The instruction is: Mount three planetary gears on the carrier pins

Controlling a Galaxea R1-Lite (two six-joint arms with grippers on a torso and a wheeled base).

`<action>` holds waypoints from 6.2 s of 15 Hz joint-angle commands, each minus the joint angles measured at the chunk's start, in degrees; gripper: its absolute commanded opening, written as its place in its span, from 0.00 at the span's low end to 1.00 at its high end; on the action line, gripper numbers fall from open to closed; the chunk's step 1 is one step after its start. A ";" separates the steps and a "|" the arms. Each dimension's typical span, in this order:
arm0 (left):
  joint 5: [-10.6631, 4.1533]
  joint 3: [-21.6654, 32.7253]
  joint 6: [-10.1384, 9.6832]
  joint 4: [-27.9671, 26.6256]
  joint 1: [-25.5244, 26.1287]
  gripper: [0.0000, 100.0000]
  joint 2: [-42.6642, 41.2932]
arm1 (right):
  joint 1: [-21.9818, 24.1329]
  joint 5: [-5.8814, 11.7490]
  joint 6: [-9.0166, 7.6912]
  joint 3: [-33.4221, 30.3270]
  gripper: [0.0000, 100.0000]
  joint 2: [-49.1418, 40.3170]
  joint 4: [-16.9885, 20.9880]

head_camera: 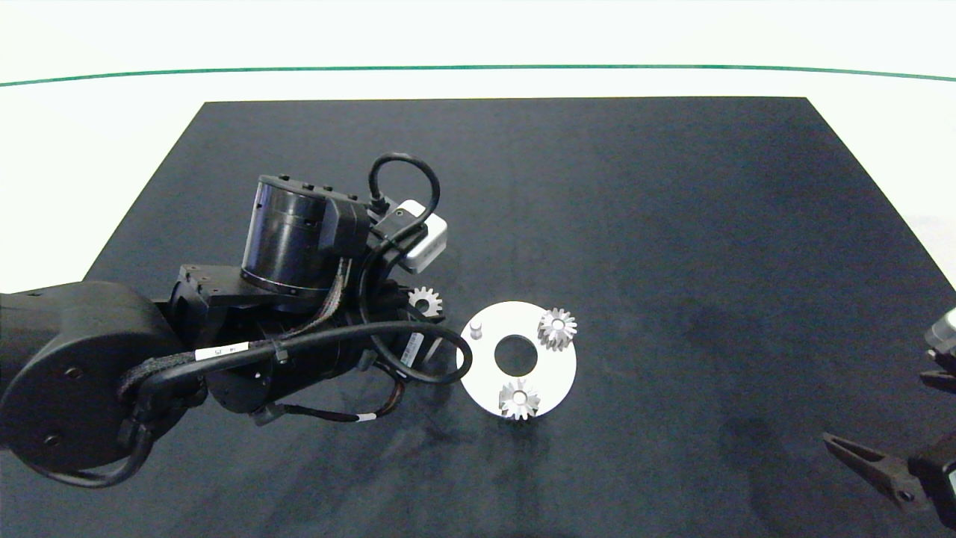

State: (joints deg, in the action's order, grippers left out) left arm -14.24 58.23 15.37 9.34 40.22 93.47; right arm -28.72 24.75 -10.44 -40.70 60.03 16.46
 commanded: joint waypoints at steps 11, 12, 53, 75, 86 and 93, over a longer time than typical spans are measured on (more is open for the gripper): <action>-2.28 6.89 0.01 -7.05 6.10 0.00 2.34 | -1.16 0.13 -1.69 -1.57 1.00 -6.41 0.42; -2.55 7.24 0.01 -7.05 6.37 0.00 2.86 | -1.16 0.13 -1.69 -1.57 1.00 -6.41 0.42; -2.55 11.29 1.59 -6.70 5.40 0.00 10.16 | -1.16 0.04 -1.96 -1.13 1.00 -6.50 0.59; -2.55 11.46 1.59 -6.61 5.31 1.00 10.69 | -1.07 0.04 -1.96 -1.13 1.00 -6.41 0.59; -2.46 17.70 4.58 -12.33 2.94 1.00 7.43 | -1.16 0.04 -1.96 -1.04 1.00 -6.50 0.59; -1.05 17.35 5.90 -12.15 1.09 1.00 7.43 | -1.07 0.04 -2.05 -1.04 1.00 -6.85 0.59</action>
State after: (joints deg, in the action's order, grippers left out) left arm -15.09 75.69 21.14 -2.84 41.56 100.99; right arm -29.82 24.64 -12.35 -41.75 53.27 16.97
